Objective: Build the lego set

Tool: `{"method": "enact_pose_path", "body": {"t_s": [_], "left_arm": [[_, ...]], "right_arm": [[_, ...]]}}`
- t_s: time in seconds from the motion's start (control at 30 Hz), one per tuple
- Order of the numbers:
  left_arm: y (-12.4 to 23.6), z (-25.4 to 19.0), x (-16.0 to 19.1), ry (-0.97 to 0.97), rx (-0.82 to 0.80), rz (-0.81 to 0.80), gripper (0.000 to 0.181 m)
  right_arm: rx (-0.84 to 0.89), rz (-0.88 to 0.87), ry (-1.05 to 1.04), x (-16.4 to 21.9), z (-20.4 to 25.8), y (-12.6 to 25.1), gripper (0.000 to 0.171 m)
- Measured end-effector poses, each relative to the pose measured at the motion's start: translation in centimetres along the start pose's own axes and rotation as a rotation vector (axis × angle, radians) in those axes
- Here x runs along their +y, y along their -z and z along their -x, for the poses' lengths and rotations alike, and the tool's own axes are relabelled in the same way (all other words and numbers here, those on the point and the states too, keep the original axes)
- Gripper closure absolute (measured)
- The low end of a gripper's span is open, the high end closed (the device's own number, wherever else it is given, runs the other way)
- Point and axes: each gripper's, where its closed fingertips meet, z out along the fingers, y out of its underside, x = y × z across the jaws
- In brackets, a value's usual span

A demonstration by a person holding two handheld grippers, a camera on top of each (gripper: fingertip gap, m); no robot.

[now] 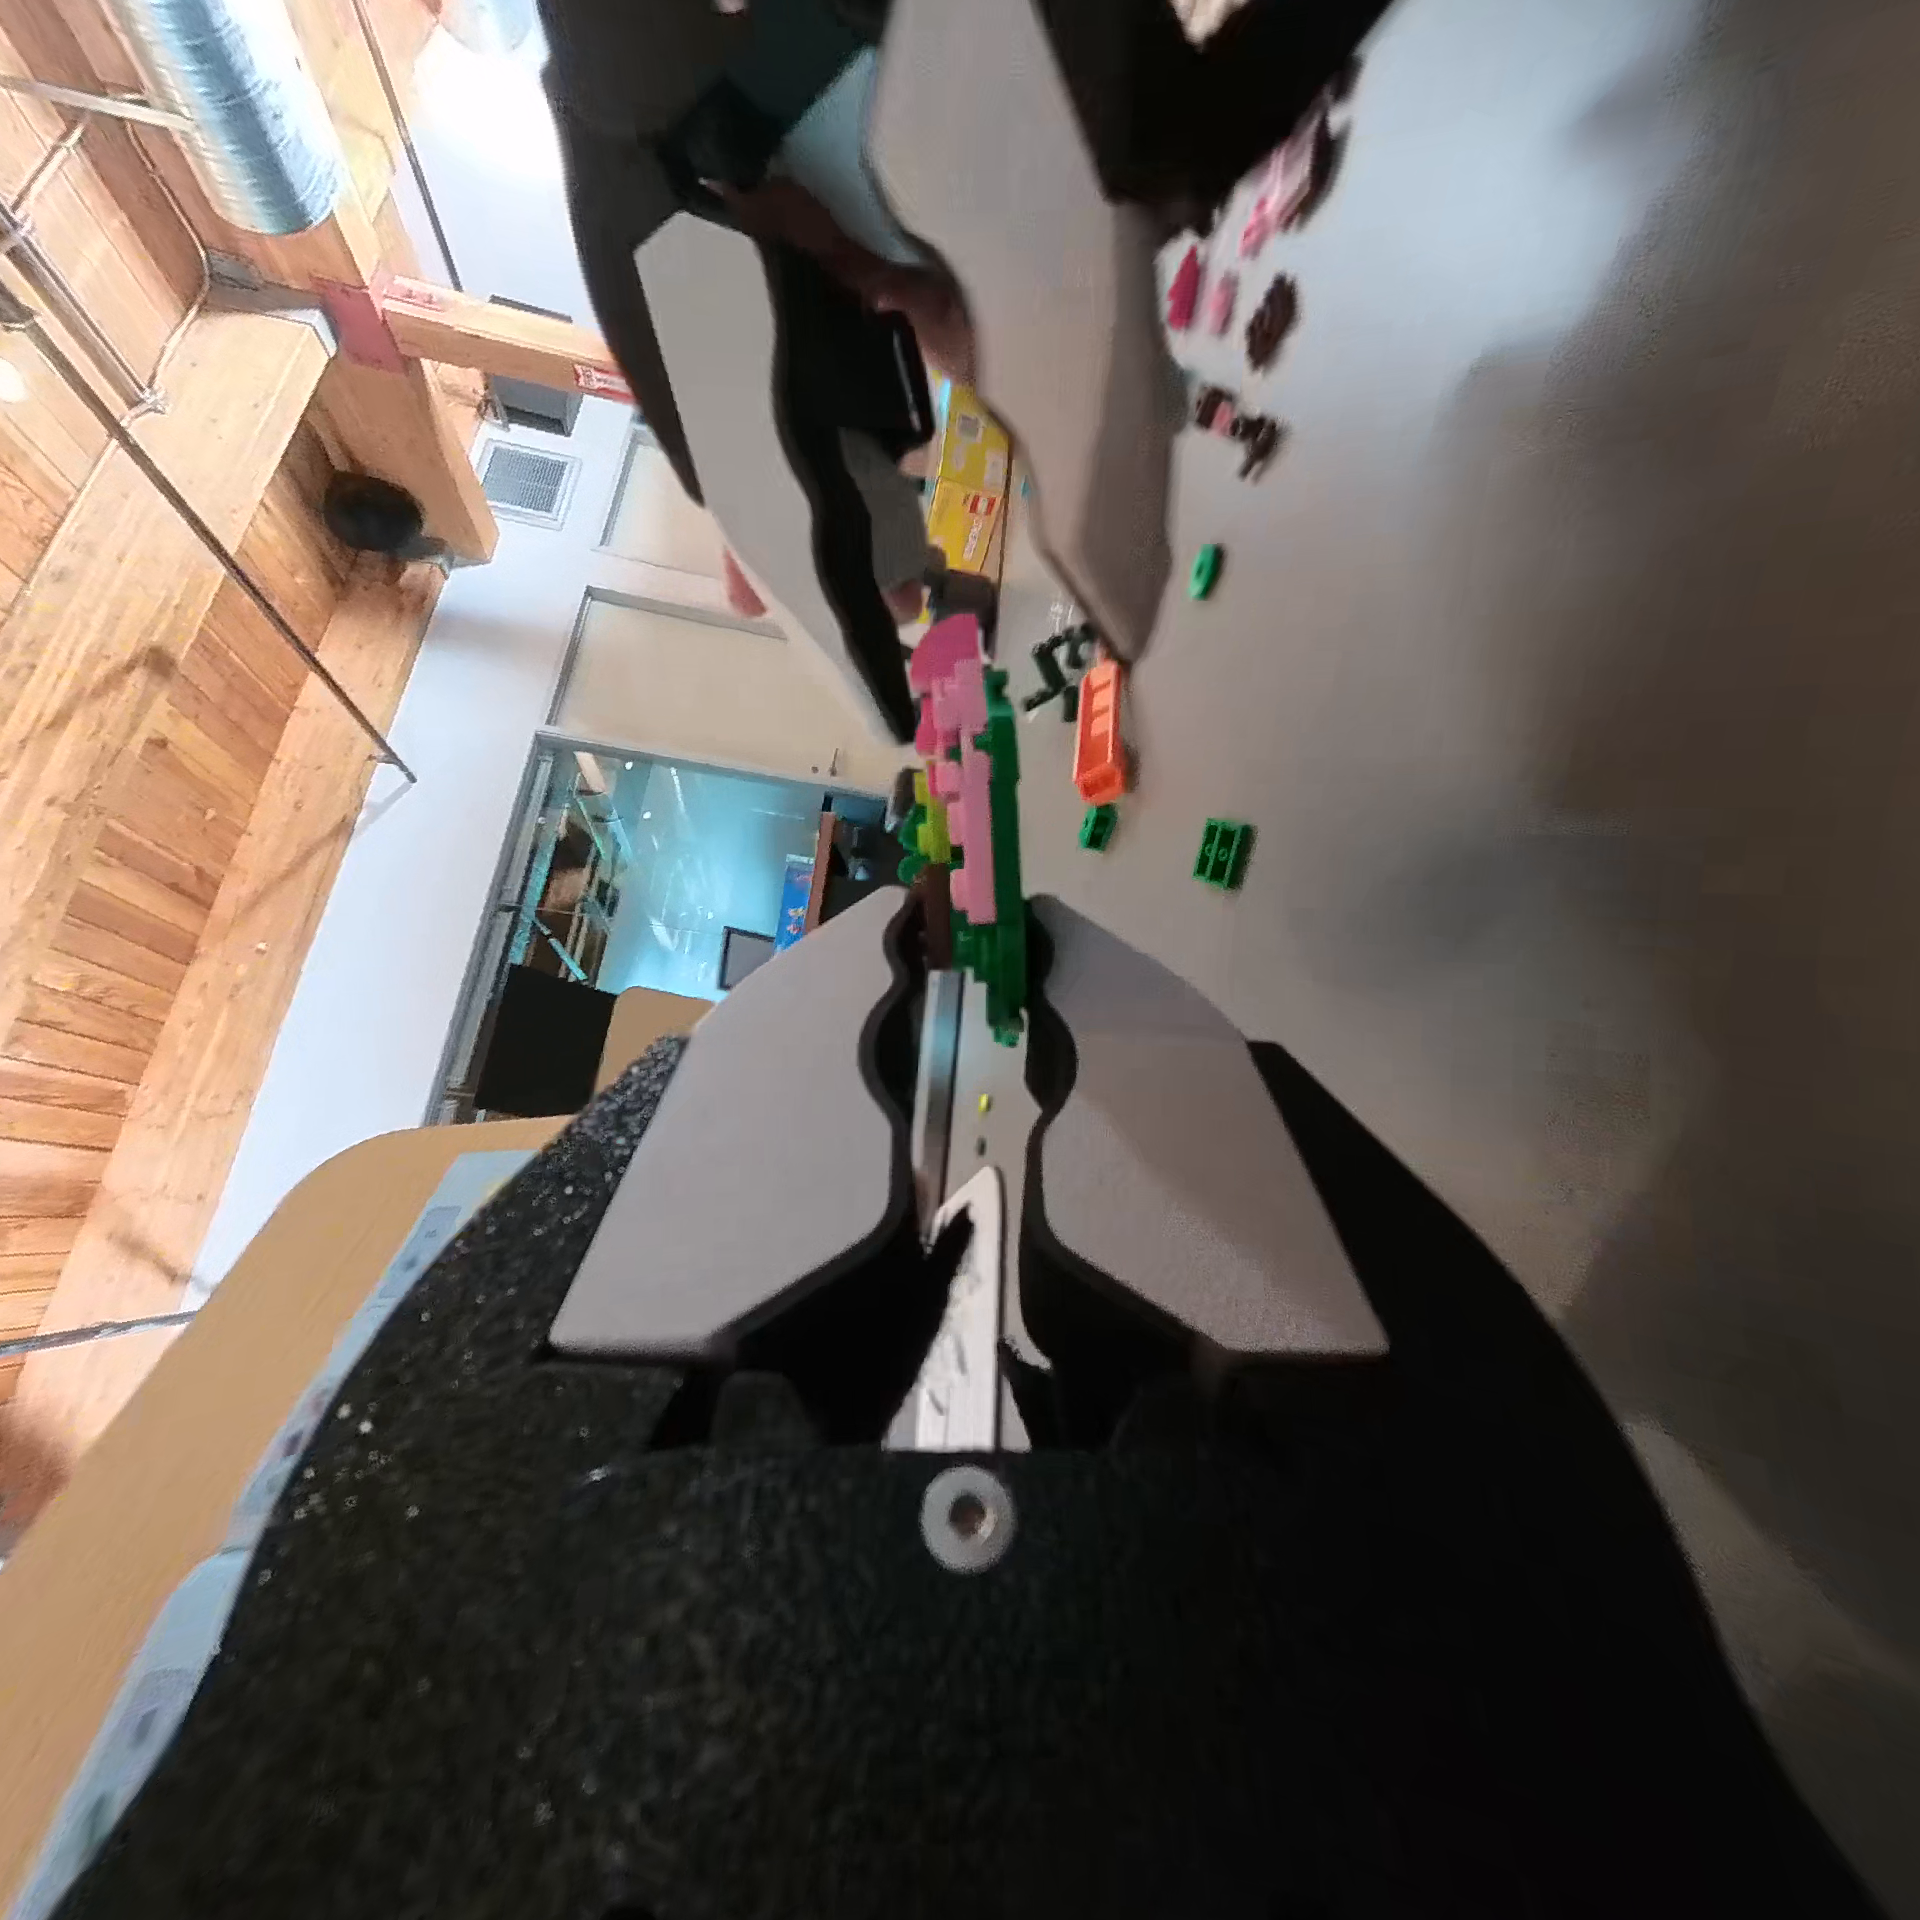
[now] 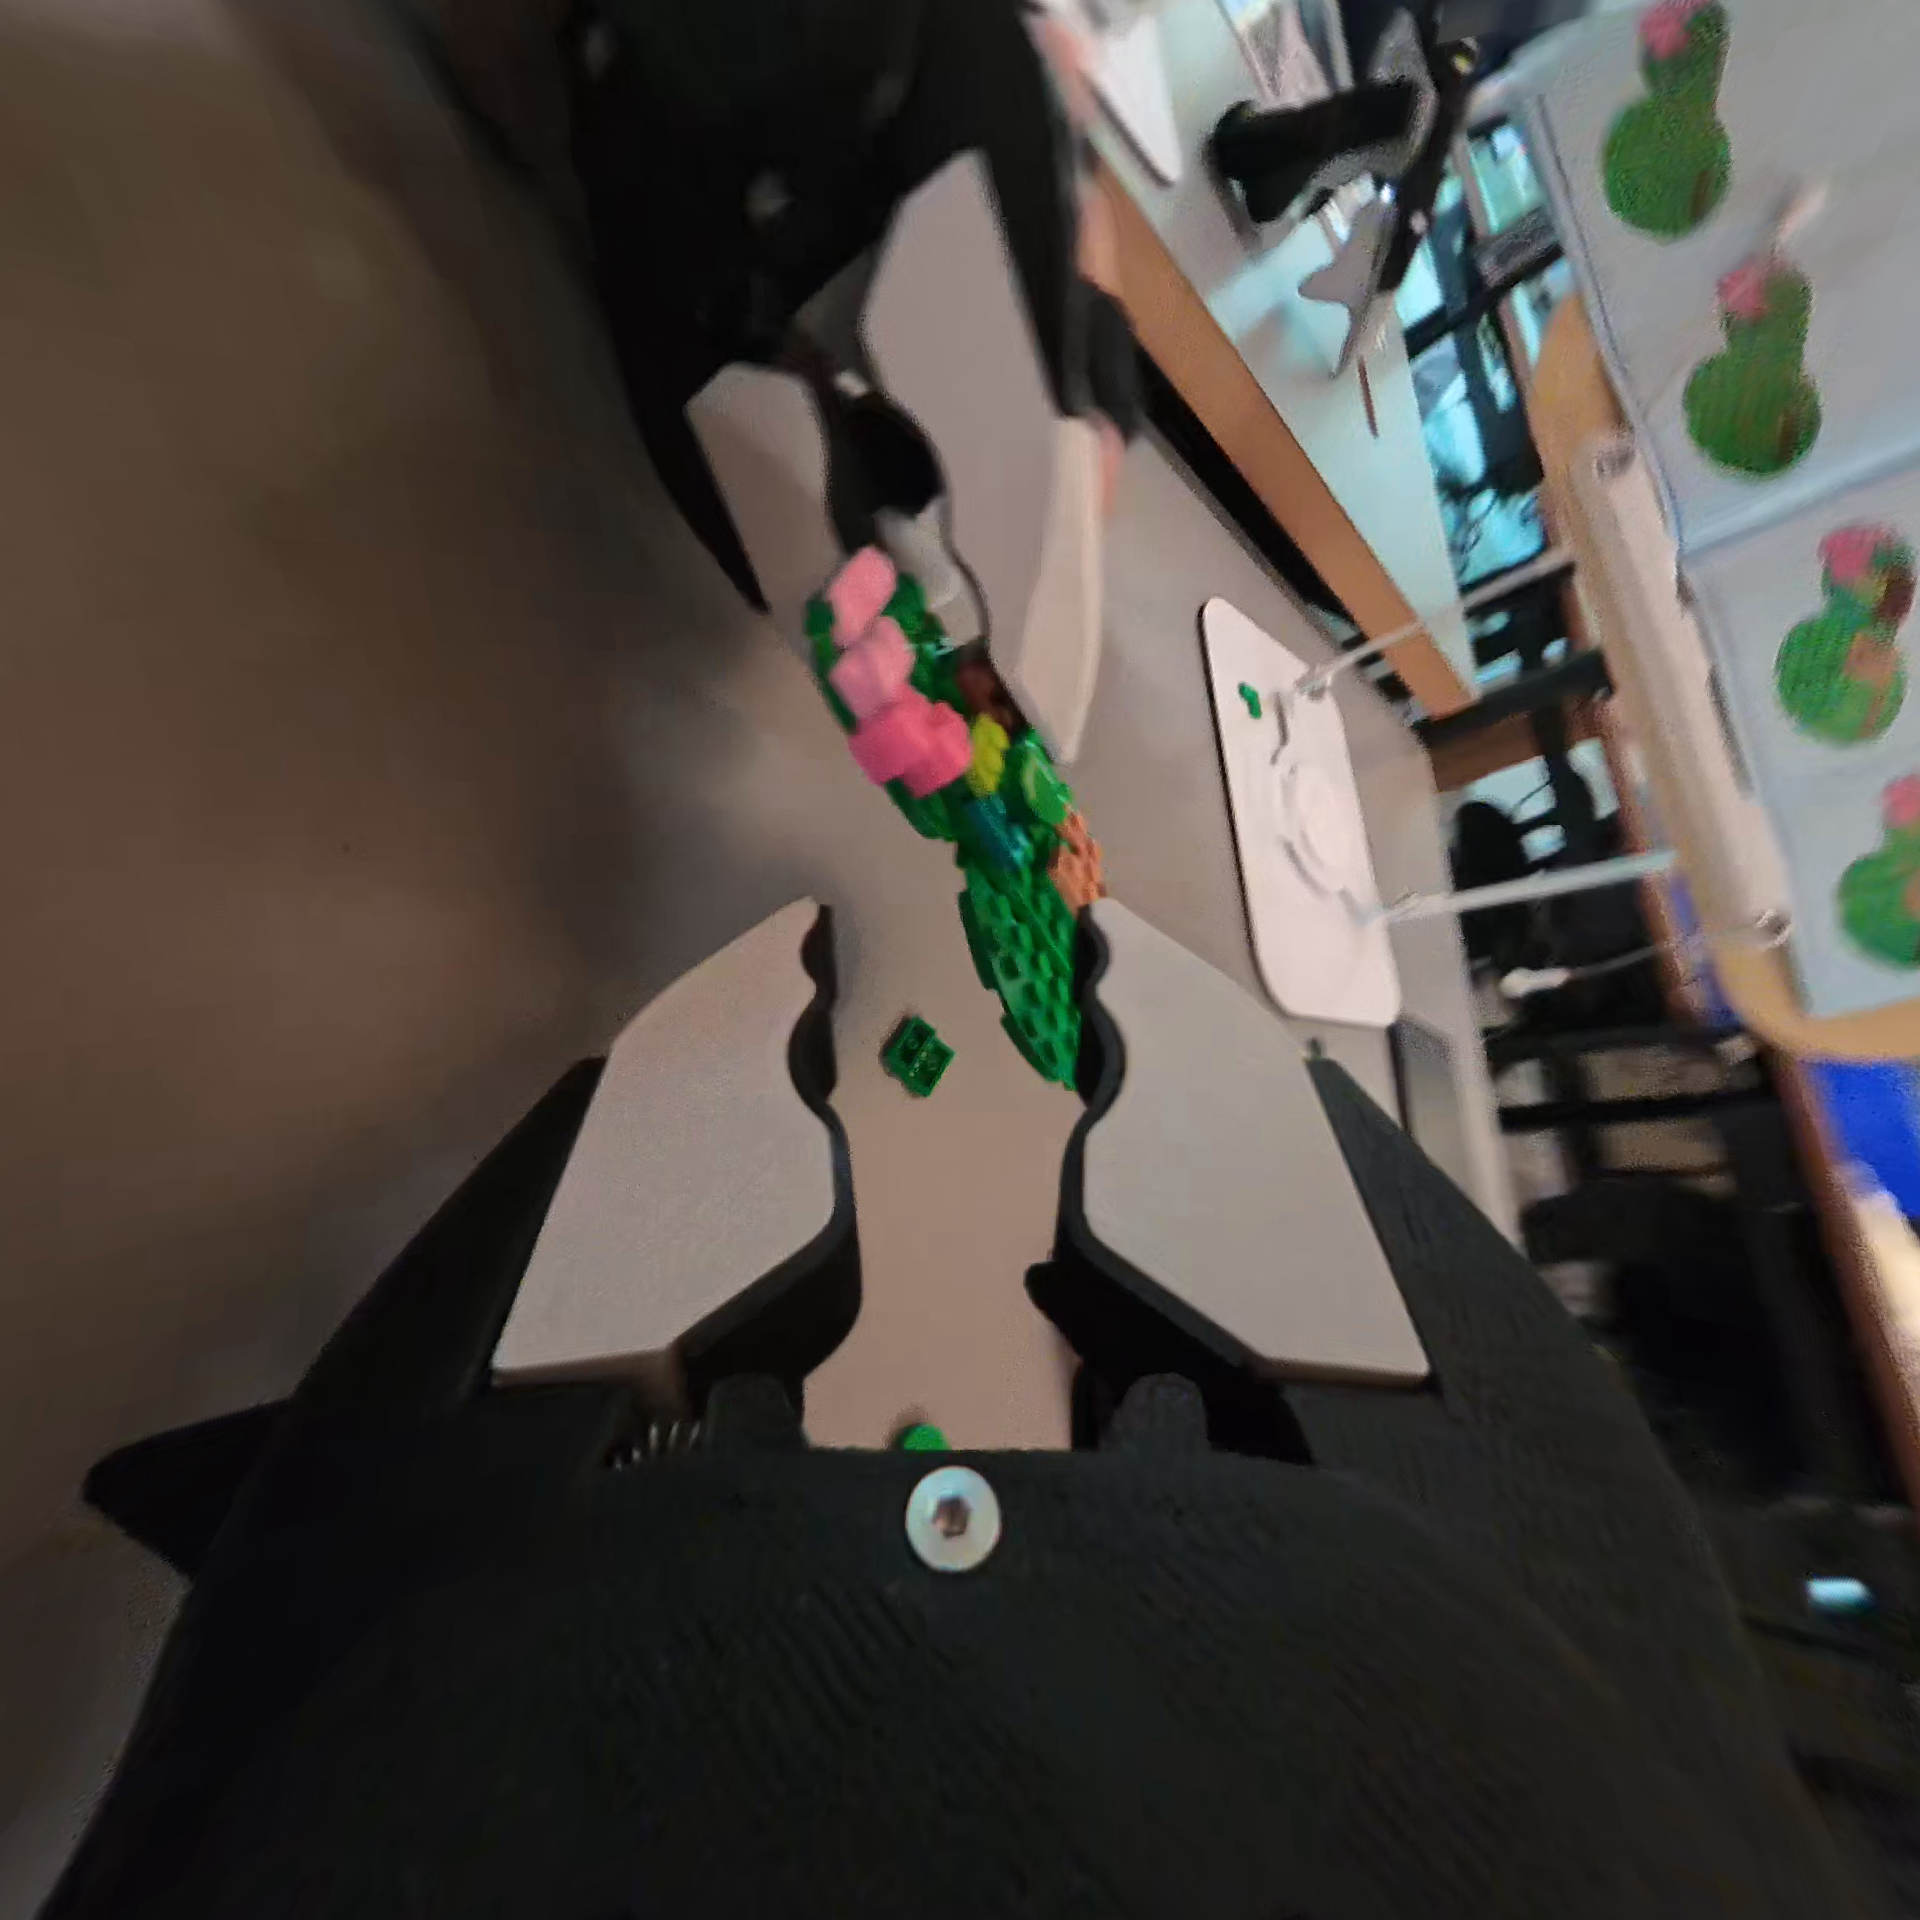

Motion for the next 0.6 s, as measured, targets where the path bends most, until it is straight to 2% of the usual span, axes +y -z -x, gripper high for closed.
{"method": "enact_pose_path", "body": {"t_s": [0.13, 0.23, 0.37, 0.6], "left_arm": [[-0.2, 0.0, 0.3, -0.087, -0.027, 0.050, 0.165], [-0.4, -0.2, 0.0, -0.122, -0.039, 0.063, 0.165], [-0.6, -0.4, -0.4, -0.147, -0.041, 0.062, 0.165], [-0.6, -0.7, -0.7, -0.196, -0.044, 0.064, 0.165]], "right_arm": [[0.006, -0.136, -0.459, -1.1, -2.9, 1.2, 0.148], [-0.057, -0.171, -0.687, -1.4, -3.3, 1.0, 0.149], [-0.110, -0.152, -0.776, -1.5, -2.4, -0.1, 0.156], [-0.178, -0.073, -0.802, -1.1, -0.8, -1.0, 0.153]]}}
